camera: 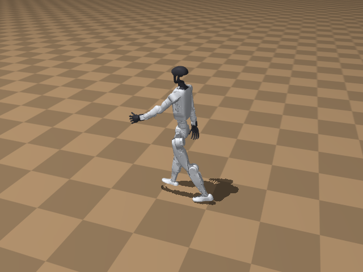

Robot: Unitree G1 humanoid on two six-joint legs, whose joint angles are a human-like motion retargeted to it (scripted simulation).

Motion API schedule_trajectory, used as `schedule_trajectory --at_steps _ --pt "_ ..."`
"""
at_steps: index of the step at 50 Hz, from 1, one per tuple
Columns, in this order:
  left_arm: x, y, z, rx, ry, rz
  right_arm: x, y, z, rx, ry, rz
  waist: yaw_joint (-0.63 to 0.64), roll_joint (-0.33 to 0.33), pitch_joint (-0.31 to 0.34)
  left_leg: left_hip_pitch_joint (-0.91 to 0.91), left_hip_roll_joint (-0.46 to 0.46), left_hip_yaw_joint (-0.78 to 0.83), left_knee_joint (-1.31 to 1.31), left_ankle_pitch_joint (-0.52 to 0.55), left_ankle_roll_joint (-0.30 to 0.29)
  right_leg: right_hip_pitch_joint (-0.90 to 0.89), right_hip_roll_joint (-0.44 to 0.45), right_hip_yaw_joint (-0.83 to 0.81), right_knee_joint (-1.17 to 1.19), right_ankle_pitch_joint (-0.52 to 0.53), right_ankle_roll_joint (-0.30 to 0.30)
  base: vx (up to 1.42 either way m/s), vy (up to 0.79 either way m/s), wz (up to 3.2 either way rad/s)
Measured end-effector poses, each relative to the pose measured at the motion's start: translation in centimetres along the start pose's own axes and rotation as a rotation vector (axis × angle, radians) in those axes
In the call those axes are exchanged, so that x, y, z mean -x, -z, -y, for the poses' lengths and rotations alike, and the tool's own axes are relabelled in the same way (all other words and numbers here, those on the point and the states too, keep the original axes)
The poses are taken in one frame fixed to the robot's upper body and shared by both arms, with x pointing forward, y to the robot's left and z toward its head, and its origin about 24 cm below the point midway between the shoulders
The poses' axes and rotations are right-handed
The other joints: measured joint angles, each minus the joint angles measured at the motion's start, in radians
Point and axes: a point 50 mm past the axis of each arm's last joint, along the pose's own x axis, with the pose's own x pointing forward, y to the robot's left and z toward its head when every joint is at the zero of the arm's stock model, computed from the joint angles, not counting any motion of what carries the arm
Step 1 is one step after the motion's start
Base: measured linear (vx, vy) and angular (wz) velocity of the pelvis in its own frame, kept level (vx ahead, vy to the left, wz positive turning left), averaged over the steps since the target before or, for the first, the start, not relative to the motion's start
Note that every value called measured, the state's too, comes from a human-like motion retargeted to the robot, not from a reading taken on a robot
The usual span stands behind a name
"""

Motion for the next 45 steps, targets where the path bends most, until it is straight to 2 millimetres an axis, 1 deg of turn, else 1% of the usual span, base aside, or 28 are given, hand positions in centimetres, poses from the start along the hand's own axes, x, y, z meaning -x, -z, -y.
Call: schedule_trajectory --at_steps 2,3,5,7,8,10,12,13,15,17,18,20,22,23,25,27,28,30,32,33,35,36,38,39,40,42,43,45 --pt "2.4 6.7 0.9 -0.049 0.053 -0.184 0.2 -5.5 -0.4 0.001 0.018 0.144 0.08 -0.03 0.018 0.022 -0.033 0.063 0.089 0.077 0.016 0.078 -0.008 0.054 -0.008 -0.006 0.027 0.79 -0.22 -1.56" --pt "4.3 10.4 1.2 -0.062 0.083 -0.298 0.5 -8.4 -0.5 -0.002 0.029 0.216 0.123 -0.052 0.034 0.016 -0.053 0.114 0.171 0.109 0.015 0.12 -0.021 0.091 -0.008 -0.022 0.038 0.76 -0.21 -1.77" --pt "9.4 17.4 2.0 -0.043 0.162 -0.55 1.9 -14.4 -0.7 -0.019 0.048 0.36 0.195 -0.107 0.05 -0.123 -0.07 0.236 0.527 0.089 0.017 0.168 -0.071 0.162 0.008 -0.055 0.047 0.67 -0.16 -1.39" --pt "15.5 22.9 2.9 0.021 0.214 -0.774 4.5 -20.8 -0.3 -0.093 0.084 0.55 0.209 -0.115 -0.018 -0.451 0.019 0.304 1.045 -0.036 0.056 0.108 -0.079 0.181 0.029 -0.08 0.031 0.55 -0.07 -0.28" --pt "18.6 25.0 3.2 0.057 0.204 -0.871 6.3 -23.9 -0.1 -0.144 0.105 0.655 0.219 -0.114 -0.035 -0.574 0.055 0.313 1.234 -0.103 0.086 0.098 -0.076 0.186 0.034 -0.094 0.027 0.57 -0.04 -0.16" --pt "25.0 28.2 3.6 0.125 0.186 -1.046 10.4 -29.4 0.3 -0.243 0.111 0.862 0.251 -0.12 -0.042 -0.762 0.09 0.314 1.517 -0.239 0.144 0.109 -0.079 0.202 0.039 -0.124 0.026 0.61 -0.02 -0.36" --pt "30.9 30.0 3.9 0.201 0.168 -1.177 14.8 -33.7 0.5 -0.309 0.098 1.055 0.292 -0.133 -0.043 -0.917 0.098 0.31 1.681 -0.348 0.183 0.123 -0.086 0.225 0.05 -0.153 0.026 0.61 -0.01 -0.52" --pt "33.6 30.5 3.9 0.241 0.151 -1.231 17.0 -35.4 0.6 -0.328 0.094 1.142 0.313 -0.141 -0.042 -0.985 0.099 0.311 1.73 -0.388 0.194 0.131 -0.092 0.237 0.056 -0.167 0.026 0.61 0.0 -0.58" --pt "38.5 31.0 3.9 0.316 0.102 -1.321 21.1 -38.0 0.6 -0.34 0.096 1.291 0.356 -0.152 -0.041 -1.105 0.111 0.312 1.772 -0.441 0.201 0.146 -0.095 0.259 0.067 -0.193 0.022 0.61 0.01 -0.62" --pt "42.4 31.1 4.0 0.376 0.058 -1.392 24.5 -39.8 0.5 -0.317 0.109 1.403 0.394 -0.157 -0.04 -1.191 0.131 0.313 1.733 -0.451 0.195 0.164 -0.093 0.278 0.073 -0.211 0.018 0.61 0.04 -0.62" --pt "44.0 31.0 4.1 0.399 0.044 -1.423 26.0 -40.5 0.3 -0.3 0.115 1.449 0.41 -0.159 -0.039 -1.223 0.14 0.316 1.688 -0.445 0.192 0.173 -0.094 0.287 0.076 -0.218 0.017 0.61 0.07 -0.54" --pt "46.4 30.7 4.5 0.434 0.034 -1.478 28.4 -41.4 -0.2 -0.265 0.121 1.521 0.432 -0.164 -0.041 -1.261 0.151 0.326 1.541 -0.415 0.189 0.185 -0.099 0.302 0.09 -0.234 0.017 0.6 0.1 -0.41" --pt "47.4 30.6 4.9 0.452 0.043 -1.515 29.9 -41.9 -0.8 -0.234 0.115 1.559 0.441 -0.171 -0.045 -1.243 0.145 0.351 1.293 -0.359 0.183 0.189 -0.109 0.312 0.116 -0.253 0.02 0.61 0.13 -0.28" --pt "47.3 30.6 5.1 0.456 0.046 -1.524 30.3 -42.1 -1.2 -0.221 0.109 1.568 0.445 -0.175 -0.045 -1.209 0.135 0.37 1.131 -0.322 0.176 0.19 -0.115 0.319 0.134 -0.263 0.022 0.64 0.14 -0.4" --pt "46.3 30.8 5.3 0.452 0.032 -1.51 30.4 -42.2 -2.1 -0.196 0.094 1.568 0.467 -0.173 -0.029 -1.077 0.107 0.418 0.729 -0.231 0.15 0.213 -0.121 0.343 0.163 -0.28 0.032 0.7 0.16 -0.8" --pt "43.8 31.1 5.0 0.434 -0.031 -1.435 29.7 -41.9 -2.9 -0.19 0.069 1.557 0.512 -0.122 0.013 -0.869 0.102 0.451 0.307 -0.108 0.111 0.295 -0.082 0.386 0.17 -0.292 0.042 0.8 0.21 -1.43" --pt "42.2 31.2 4.8 0.423 -0.07 -1.382 29.1 -41.7 -3.3 -0.194 0.055 1.547 0.532 -0.083 0.037 -0.768 0.111 0.459 0.142 -0.043 0.091 0.349 -0.054 0.407 0.169 -0.298 0.044 0.85 0.26 -1.41" --pt "38.6 31.1 4.3 0.4 -0.127 -1.265 26.9 -40.8 -3.8 -0.208 0.026 1.509 0.551 -0.024 0.058 -0.625 0.126 0.458 -0.065 0.071 0.058 0.427 -0.012 0.441 0.182 -0.306 0.044 0.85 0.31 -1.03" --pt "34.8 30.7 3.9 0.378 -0.147 -1.139 23.2 -39.0 -4.2 -0.204 0.013 1.427 0.538 -0.003 0.053 -0.553 0.122 0.449 -0.107 0.127 0.054 0.459 -0.003 0.457 0.235 -0.286 0.039 0.82 0.36 -0.33" --pt "32.9 30.3 3.8 0.375 -0.138 -1.087 20.7 -37.6 -4.1 -0.178 0.022 1.357 0.521 0.004 0.047 -0.524 0.117 0.447 -0.107 0.138 0.046 0.464 0.002 0.454 0.28 -0.261 0.034 0.8 0.39 0.29" --pt "28.8 29.3 3.5 0.34 -0.068 -1.006 15.3 -33.9 -3.6 -0.11 0.039 1.172 0.467 0.029 0.035 -0.464 0.113 0.433 -0.107 0.145 0.013 0.446 0.03 0.417 0.437 -0.178 0.018 0.78 0.39 0.91" --pt "26.6 28.6 3.3 0.287 -0.011 -0.966 12.5 -31.5 -3.1 -0.09 0.043 1.068 0.434 0.042 0.026 -0.442 0.115 0.412 -0.107 0.144 0.008 0.388 0.045 0.379 0.586 -0.131 0.005 0.73 0.36 1.28" --pt "21.6 26.5 2.5 0.164 0.07 -0.876 7.8 -25.9 -1.8 -0.071 0.061 0.848 0.373 0.057 0.002 -0.423 0.113 0.364 -0.107 0.138 0.003 0.214 0.052 0.303 0.94 -0.074 -0.031 0.66 0.3 1.3" --pt "18.9 25.0 1.9 0.104 0.079 -0.822 5.8 -23.0 -1.0 -0.074 0.076 0.734 0.347 0.06 -0.006 -0.418 0.111 0.34 -0.107 0.13 0.0 0.114 0.046 0.274 1.123 -0.085 -0.057 0.62 0.24 1.15" --pt "16.1 23.2 1.1 0.047 0.075 -0.764 4.1 -19.9 -0.3 -0.082 0.093 0.618 0.322 0.062 -0.009 -0.411 0.107 0.315 -0.107 0.12 -0.005 0.016 0.037 0.25 1.302 -0.109 -0.086 0.62 0.21 1.05" --pt "10.7 18.6 -0.5 -0.025 0.039 -0.629 1.9 -13.8 1.1 -0.104 0.114 0.406 0.274 0.071 0.001 -0.385 0.101 0.272 -0.107 0.1 -0.016 -0.152 0.035 0.232 1.586 -0.189 -0.125 0.6 0.19 0.99" --pt "8.4 16.0 -1.3 -0.047 0.021 -0.555 1.1 -10.9 1.7 -0.118 0.117 0.313 0.248 0.076 0.005 -0.373 0.098 0.251 -0.107 0.093 -0.02 -0.231 0.042 0.228 1.698 -0.217 -0.132 0.59 0.18 0.99" --pt "4.5 10.4 -2.5 -0.078 -0.013 -0.4 0.4 -5.3 2.8 -0.153 0.114 0.159 0.194 0.09 0.008 -0.353 0.096 0.206 -0.107 0.083 -0.027 -0.38 0.059 0.216 1.862 -0.255 -0.133 0.59 0.16 1.02"
